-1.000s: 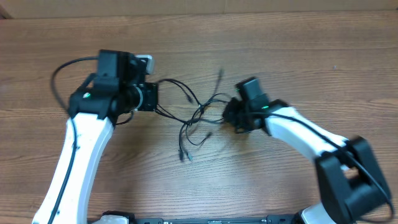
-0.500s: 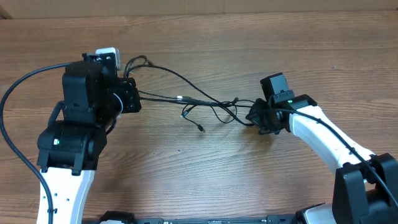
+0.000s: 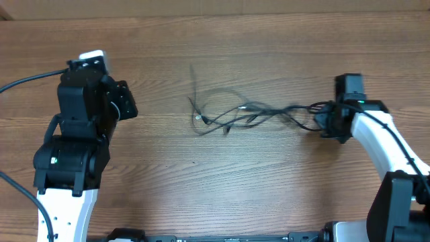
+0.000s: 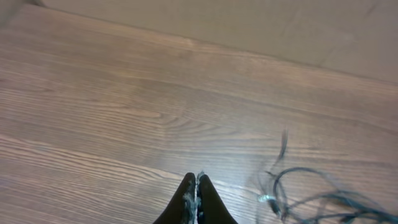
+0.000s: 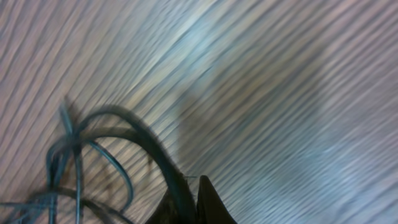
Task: Untangle cables
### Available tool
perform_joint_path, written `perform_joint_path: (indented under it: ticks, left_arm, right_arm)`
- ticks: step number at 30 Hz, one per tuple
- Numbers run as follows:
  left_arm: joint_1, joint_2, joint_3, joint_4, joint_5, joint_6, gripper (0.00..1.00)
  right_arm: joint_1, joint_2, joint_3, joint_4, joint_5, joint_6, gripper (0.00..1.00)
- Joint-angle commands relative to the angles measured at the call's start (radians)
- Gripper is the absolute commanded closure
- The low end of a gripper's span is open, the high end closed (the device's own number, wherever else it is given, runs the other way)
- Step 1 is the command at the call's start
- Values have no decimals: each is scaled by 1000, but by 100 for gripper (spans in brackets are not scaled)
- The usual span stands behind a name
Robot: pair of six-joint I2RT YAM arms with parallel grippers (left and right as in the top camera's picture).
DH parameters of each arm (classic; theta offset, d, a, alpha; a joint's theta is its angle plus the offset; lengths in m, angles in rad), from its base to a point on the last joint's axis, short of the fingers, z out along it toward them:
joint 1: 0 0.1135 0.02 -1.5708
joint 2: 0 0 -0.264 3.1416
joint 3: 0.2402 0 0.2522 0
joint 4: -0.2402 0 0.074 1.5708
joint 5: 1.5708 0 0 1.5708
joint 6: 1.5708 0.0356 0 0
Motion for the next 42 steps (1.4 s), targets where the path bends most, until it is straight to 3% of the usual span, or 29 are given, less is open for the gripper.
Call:
perform_joint_path:
  ticks: [1,5,7,9,12,17,23,33,37,42]
  left_arm:
    - [-1,-9,30,-10,-32,5,94]
    - [-1,65,30,-60,138,6,87]
    - [-2,112,30,-77,241,33,73]
    - [-2,160,30,-84,382,98,65]
    - [-2,243,30,-85,587,189,50]
    - [-2,367,30,-85,729,190,48]
    - [-2,499,30,-58,843,189,45]
    - [-56,687,30,24,898,135,43]
    - [-81,727,30,119,898,64,41]
    - [-100,731,30,250,919,-50,41]
  right_arm:
    - [-8,5,-9,8,-135,-85,96]
    - [9,5,-9,-6,-272,-105,96]
    - [14,5,-9,-6,-339,-109,96]
    - [14,5,-9,-5,-422,-130,96]
    - [14,5,-9,33,-668,-286,96]
    - [14,5,-9,110,-1212,-535,96]
    - [14,5,-9,312,-1611,-543,96]
    - [32,5,-6,497,-1642,-403,96]
    - [66,1,24,607,-1642,-276,96]
    - [145,-28,81,869,-1642,-63,96]
